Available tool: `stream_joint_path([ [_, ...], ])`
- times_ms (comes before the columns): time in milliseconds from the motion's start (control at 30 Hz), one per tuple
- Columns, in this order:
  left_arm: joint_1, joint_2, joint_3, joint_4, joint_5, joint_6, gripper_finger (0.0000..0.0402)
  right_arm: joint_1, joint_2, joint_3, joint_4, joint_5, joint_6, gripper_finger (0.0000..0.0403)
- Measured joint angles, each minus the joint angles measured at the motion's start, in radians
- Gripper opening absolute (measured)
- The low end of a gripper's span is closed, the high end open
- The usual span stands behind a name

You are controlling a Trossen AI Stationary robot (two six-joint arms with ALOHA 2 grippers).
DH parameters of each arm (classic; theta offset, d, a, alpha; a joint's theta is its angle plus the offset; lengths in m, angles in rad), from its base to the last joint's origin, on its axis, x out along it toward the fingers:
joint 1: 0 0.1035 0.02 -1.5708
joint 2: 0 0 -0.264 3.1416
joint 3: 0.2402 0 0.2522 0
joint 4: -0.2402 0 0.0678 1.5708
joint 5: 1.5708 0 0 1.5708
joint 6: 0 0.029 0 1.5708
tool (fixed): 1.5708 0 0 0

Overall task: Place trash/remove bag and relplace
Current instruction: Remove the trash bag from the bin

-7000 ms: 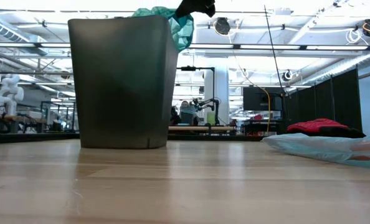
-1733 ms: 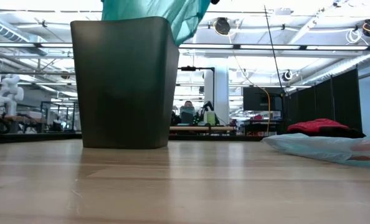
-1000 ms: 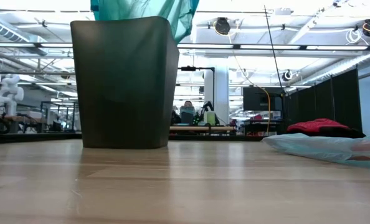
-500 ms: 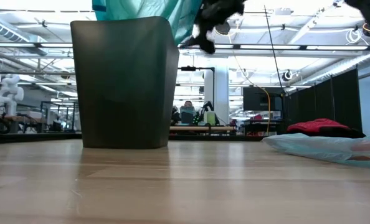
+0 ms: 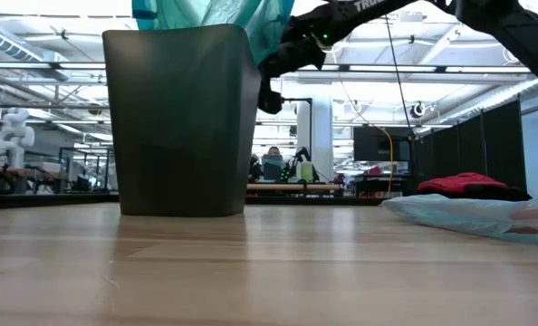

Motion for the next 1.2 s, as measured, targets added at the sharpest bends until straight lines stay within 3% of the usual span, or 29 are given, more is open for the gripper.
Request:
stream_joint_path([
  [200,0.000,0.000,0.000,0.000,0.000,0.000,0.0000,0.029,-0.043,0.000,0.020,0.033,-0.139,0.0029],
  [400,0.000,0.000,0.000,-0.005,0.000,-0.019,0.0000,0.071,-0.117,0.000,0.025,0.099,-0.311,0.0002],
  [533,0.000,0.000,0.000,-0.019,-0.008,-0.027,0.0000,0.108,-0.196,0.002,0.015,0.224,-0.427,0.0000],
  [633,0.000,0.000,0.000,-0.020,-0.016,-0.028,0.0000,0.126,-0.239,0.002,-0.017,0.251,-0.460,0.0000],
  [733,0.000,0.000,0.000,-0.034,-0.022,-0.053,0.0000,0.124,-0.277,0.002,-0.112,0.254,-0.499,0.0002],
  [867,-0.011,0.000,0.000,-0.129,-0.088,-0.125,0.0000,0.136,-0.352,0.002,-0.301,0.301,-0.698,0.0027],
  [1033,-0.029,-0.008,0.000,-0.187,-0.187,-0.194,0.0000,0.202,-0.467,0.002,-0.456,0.626,-0.838,0.0096],
  [1200,-0.038,-0.022,0.000,-0.201,-0.258,-0.265,0.0000,0.306,-0.520,0.002,-0.568,0.908,-0.835,0.0177],
])
